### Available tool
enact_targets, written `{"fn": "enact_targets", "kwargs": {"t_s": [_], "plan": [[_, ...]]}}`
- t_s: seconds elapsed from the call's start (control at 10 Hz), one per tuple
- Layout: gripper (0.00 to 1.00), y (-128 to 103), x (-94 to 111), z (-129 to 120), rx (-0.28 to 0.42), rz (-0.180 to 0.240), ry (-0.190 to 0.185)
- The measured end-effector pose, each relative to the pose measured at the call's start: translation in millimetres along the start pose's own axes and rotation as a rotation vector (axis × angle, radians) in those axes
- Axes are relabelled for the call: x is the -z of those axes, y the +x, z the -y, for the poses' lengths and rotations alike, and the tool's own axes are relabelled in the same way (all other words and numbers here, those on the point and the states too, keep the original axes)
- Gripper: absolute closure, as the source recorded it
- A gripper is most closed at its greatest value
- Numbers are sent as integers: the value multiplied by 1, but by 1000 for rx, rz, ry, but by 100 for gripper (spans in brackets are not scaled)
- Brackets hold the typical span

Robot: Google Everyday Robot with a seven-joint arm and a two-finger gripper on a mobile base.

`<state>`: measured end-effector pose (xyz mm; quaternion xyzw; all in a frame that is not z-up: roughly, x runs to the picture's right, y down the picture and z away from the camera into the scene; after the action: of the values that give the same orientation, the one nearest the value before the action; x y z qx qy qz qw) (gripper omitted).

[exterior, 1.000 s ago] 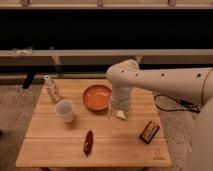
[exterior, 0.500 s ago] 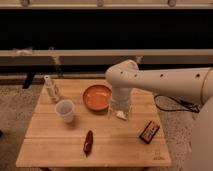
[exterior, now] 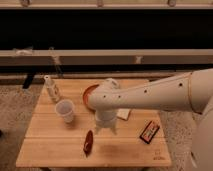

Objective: Place the pepper in the ceramic bowl

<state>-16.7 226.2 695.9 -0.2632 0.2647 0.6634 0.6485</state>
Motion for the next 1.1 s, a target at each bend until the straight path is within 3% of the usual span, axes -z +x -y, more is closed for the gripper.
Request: {"fn": "enact_targets", "kwargs": {"t_s": [0.3,0.6,1.1], "plan": [[35,22,-56,-35,59,-3,-3],[35,21,-85,-59,83,-32,-8],[39,14,-97,-85,125,-60,-23]]}}
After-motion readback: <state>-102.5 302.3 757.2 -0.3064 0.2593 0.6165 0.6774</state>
